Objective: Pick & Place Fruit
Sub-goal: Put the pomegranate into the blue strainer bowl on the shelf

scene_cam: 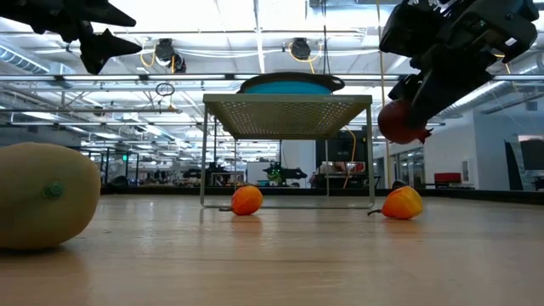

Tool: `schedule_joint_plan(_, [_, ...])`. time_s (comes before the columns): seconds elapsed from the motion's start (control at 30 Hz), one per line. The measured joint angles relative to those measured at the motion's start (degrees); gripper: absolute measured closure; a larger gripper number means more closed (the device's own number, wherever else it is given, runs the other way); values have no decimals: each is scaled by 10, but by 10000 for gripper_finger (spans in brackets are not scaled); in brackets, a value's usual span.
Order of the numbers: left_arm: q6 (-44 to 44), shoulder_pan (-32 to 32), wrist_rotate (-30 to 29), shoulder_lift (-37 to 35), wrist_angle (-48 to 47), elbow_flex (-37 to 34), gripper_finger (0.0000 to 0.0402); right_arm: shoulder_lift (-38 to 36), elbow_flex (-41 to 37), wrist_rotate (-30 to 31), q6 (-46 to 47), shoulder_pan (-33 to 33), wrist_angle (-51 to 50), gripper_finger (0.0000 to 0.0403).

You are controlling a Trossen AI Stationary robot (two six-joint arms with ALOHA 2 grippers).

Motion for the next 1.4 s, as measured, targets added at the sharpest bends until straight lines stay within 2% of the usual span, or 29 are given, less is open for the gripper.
schedule_joint_plan(0.33, [27,0,-2,0,0,0,167,0,0,0,0,0,3,216])
schedule_joint_plan(0.47, [31,0,-9,0,0,0,167,0,0,0,0,0,50,216])
schedule_joint_plan(0.7, [31,0,-10,0,0,0,167,0,52,0,-14,0,95,217])
schedule_joint_plan(0.93, [31,0,-10,0,0,0,167,0,85,0,-54,0,188,218])
schedule_joint_plan(1.4, [27,0,-10,0,0,0,167,-2,86,9,-116,0,367,214])
